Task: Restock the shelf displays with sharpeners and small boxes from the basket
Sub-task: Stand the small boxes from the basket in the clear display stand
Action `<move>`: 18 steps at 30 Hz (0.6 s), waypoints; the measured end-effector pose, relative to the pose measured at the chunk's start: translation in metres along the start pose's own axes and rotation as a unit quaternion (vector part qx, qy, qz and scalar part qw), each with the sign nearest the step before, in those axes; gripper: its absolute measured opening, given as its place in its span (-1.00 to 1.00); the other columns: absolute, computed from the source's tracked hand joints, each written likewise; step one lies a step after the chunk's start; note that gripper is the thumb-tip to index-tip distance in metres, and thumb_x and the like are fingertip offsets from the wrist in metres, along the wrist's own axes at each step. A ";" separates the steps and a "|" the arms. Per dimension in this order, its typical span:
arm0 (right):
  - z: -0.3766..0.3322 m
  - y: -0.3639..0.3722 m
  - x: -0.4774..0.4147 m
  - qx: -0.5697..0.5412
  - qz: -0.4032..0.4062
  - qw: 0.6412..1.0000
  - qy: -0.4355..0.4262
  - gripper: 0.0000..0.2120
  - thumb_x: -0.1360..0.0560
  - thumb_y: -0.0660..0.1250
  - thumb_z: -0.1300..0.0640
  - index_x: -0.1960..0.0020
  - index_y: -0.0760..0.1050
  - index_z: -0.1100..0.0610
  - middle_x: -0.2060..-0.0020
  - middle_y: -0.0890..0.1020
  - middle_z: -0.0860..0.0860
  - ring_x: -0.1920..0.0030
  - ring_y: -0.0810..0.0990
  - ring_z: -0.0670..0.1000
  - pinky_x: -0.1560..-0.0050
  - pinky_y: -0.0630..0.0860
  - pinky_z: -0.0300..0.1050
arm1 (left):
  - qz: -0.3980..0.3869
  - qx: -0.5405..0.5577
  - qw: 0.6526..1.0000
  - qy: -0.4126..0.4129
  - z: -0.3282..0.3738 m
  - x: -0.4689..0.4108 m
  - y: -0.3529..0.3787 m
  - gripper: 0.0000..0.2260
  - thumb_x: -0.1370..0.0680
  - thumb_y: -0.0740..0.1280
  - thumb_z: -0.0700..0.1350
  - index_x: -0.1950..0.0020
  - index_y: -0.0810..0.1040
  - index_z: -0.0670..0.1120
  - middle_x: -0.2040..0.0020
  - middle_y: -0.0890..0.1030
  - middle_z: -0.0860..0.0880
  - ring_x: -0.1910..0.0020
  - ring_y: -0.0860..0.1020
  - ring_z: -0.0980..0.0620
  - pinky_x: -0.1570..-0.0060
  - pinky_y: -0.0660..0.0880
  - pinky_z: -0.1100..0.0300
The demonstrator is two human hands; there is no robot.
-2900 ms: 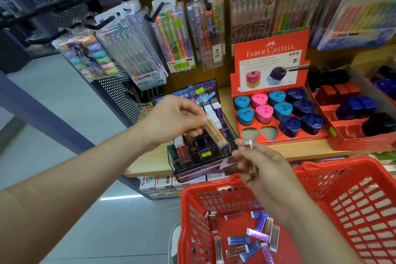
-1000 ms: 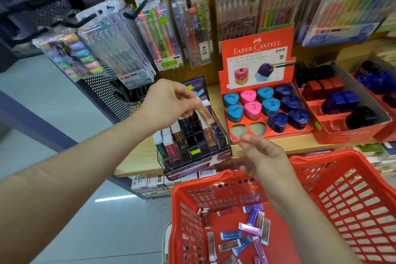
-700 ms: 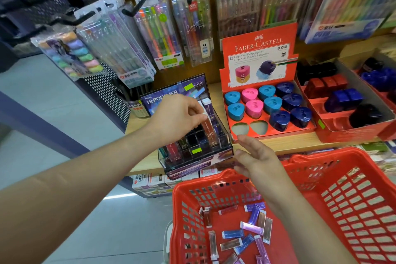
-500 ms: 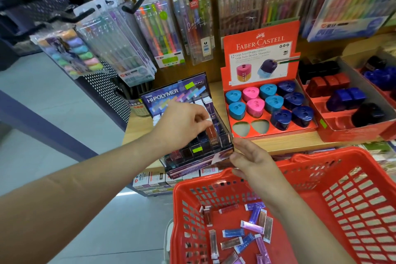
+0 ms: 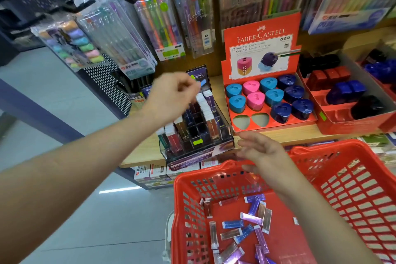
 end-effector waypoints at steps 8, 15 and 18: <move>0.005 -0.068 0.009 0.287 -0.048 0.956 -0.033 -0.84 -0.50 0.34 0.33 0.04 0.57 0.09 0.34 0.64 0.04 0.40 0.54 -0.07 0.33 0.44 -0.21 | -0.198 -0.019 0.979 0.046 0.063 0.047 -0.003 -0.88 -0.54 0.35 -0.15 0.13 0.68 -0.07 0.36 0.66 0.03 0.41 0.55 0.22 0.36 0.49 0.38; 0.077 -0.129 0.035 0.524 -0.103 0.845 0.043 -0.74 -0.44 0.41 0.22 -0.13 0.58 0.11 0.29 0.60 -0.04 0.35 0.52 -0.24 0.26 0.38 -0.36 | -0.395 -0.282 0.867 0.111 -0.001 0.145 0.157 -0.84 -0.49 0.27 -0.13 0.00 0.60 -0.09 0.04 0.65 -0.11 0.02 0.60 -0.17 0.07 0.57 0.04; 0.120 -0.143 0.042 0.530 -0.108 0.836 0.091 -0.59 -0.42 0.47 0.13 -0.25 0.52 0.13 0.16 0.59 0.02 0.16 0.55 0.00 0.13 0.39 -0.18 | -0.424 -0.310 0.849 0.059 -0.041 0.176 0.211 -0.79 -0.49 0.33 -0.10 -0.11 0.57 -0.10 -0.07 0.61 -0.14 -0.10 0.57 -0.19 0.03 0.55 0.02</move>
Point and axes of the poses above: each hand's wrist, its own x-axis away from the middle knuckle, its own y-axis out of the palm, z = x × y, the point moved 4 cm from there along -x, towards the middle knuckle
